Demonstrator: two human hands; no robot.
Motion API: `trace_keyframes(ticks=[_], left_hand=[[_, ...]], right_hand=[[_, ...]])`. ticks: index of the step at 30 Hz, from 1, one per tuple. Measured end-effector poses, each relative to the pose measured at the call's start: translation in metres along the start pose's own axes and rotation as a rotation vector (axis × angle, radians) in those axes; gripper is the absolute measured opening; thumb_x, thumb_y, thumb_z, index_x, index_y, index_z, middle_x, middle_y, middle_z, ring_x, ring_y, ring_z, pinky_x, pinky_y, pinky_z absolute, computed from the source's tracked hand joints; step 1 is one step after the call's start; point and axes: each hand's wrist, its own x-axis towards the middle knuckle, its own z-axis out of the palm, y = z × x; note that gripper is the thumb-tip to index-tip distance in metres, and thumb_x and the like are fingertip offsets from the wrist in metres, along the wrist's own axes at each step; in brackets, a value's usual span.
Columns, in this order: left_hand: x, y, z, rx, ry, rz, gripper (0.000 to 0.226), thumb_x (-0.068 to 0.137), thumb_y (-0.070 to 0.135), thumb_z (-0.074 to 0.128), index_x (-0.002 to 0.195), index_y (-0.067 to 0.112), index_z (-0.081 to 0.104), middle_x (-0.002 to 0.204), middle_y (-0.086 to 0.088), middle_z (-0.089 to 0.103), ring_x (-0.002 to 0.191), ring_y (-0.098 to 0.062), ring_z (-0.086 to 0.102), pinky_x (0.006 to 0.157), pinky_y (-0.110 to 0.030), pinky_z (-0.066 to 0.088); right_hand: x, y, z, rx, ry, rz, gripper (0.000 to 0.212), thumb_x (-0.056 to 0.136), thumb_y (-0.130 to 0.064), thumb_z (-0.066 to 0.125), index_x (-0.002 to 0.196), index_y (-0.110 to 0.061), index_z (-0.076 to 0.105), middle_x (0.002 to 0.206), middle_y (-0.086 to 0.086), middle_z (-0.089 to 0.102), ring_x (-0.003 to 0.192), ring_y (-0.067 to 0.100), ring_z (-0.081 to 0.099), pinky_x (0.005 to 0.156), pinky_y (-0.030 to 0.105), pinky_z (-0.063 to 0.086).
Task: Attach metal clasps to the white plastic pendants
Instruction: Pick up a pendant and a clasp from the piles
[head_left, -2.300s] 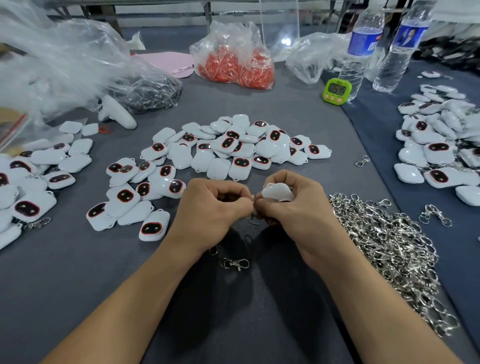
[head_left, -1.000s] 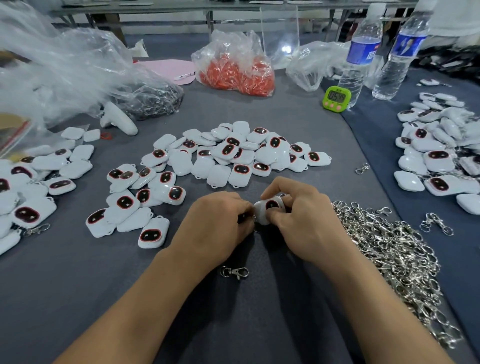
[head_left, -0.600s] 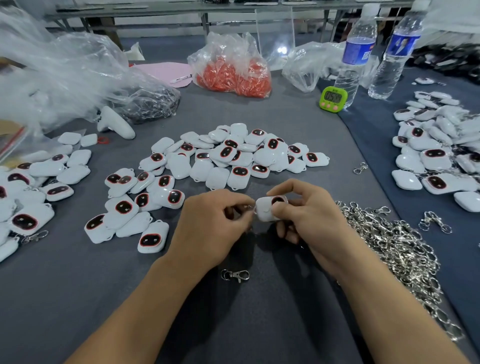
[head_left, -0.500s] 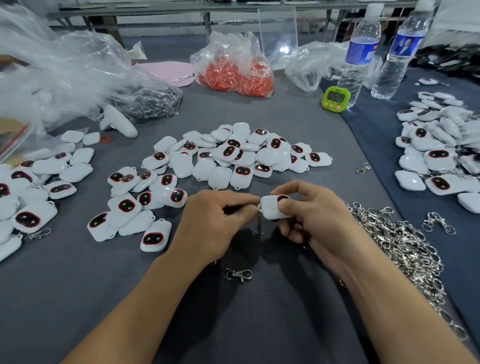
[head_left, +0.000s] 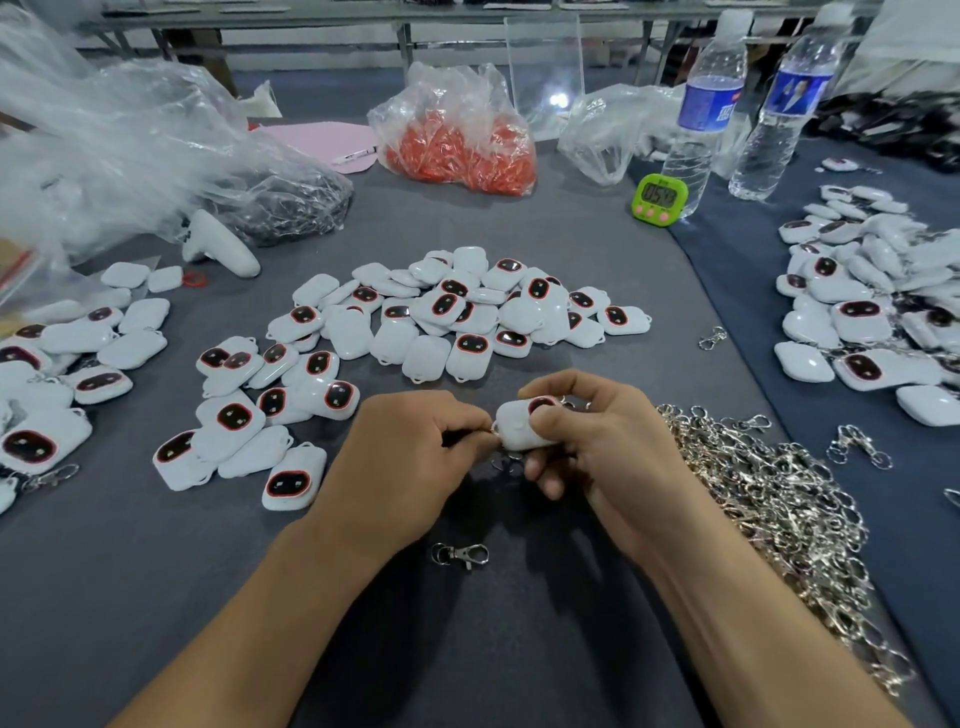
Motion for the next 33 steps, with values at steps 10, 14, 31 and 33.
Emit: trace_keyframes(ticks=[10,14,31,33], left_hand=[[0.009,0.010,0.008,-0.757,0.013,-0.343,0.016,0.083,0.009,0.078,0.079,0.024,0.082,0.063,0.005,0.070,0.055,-0.004,0.056,0.053,-0.014,0.044],[0.006,0.007,0.003,-0.466,0.120,-0.210,0.013,0.081,0.014,0.080,0.081,0.027,0.081,0.069,0.006,0.074,0.063,-0.006,0.063,0.060,-0.021,0.048],[0.011,0.012,0.004,-0.737,0.016,-0.325,0.018,0.086,0.013,0.077,0.075,0.026,0.082,0.059,0.006,0.068,0.054,-0.002,0.056,0.054,-0.016,0.045],[0.010,0.007,0.000,-0.425,0.023,-0.204,0.015,0.086,0.020,0.077,0.072,0.027,0.080,0.059,0.010,0.068,0.056,-0.001,0.057,0.059,-0.016,0.044]], right_hand=[[0.002,-0.008,0.000,0.291,-0.026,0.132,0.020,0.096,0.005,0.048,0.100,-0.001,0.067,0.076,0.015,0.067,0.046,0.016,0.054,0.036,0.021,0.037],[-0.001,-0.006,0.005,0.227,0.031,0.021,0.019,0.095,0.008,0.051,0.098,-0.003,0.066,0.072,0.015,0.069,0.045,0.018,0.054,0.035,0.023,0.037],[-0.001,-0.006,0.008,0.340,0.016,0.096,0.020,0.098,0.004,0.049,0.101,-0.002,0.067,0.072,0.012,0.070,0.047,0.016,0.054,0.036,0.021,0.037],[-0.001,-0.003,0.008,0.171,0.071,0.003,0.020,0.098,0.007,0.050,0.099,-0.004,0.067,0.072,0.012,0.070,0.047,0.019,0.055,0.036,0.024,0.039]])
